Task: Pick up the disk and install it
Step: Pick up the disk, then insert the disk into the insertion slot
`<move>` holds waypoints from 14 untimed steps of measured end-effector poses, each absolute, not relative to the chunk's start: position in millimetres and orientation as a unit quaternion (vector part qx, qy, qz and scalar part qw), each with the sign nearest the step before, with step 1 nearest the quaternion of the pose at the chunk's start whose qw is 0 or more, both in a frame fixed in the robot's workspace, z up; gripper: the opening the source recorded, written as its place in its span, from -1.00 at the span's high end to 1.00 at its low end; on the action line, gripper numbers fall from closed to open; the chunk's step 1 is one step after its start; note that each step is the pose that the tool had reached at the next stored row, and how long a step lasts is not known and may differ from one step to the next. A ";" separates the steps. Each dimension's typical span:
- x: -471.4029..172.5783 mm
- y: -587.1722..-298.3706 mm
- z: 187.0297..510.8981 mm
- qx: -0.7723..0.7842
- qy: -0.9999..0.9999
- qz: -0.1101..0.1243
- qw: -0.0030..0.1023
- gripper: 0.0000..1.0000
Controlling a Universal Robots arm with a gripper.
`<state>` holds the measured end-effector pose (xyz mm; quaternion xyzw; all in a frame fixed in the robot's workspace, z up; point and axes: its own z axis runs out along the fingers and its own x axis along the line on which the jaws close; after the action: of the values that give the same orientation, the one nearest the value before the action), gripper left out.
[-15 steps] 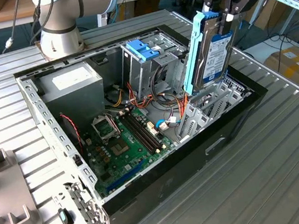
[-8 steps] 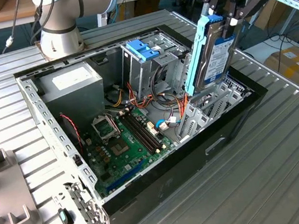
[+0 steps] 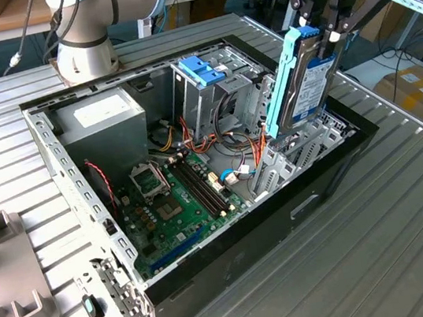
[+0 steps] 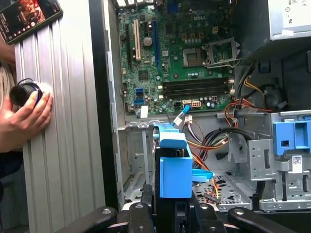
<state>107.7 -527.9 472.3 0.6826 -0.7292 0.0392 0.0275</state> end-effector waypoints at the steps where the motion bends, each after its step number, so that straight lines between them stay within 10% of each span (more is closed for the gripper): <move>1: 108.8 -527.9 471.3 0.683 -0.729 0.039 0.027 0.30; 14: 112.2 -527.9 463.3 0.683 -0.729 0.039 0.027 0.30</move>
<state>112.2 -527.9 463.3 0.6826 -0.7292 0.0391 0.0275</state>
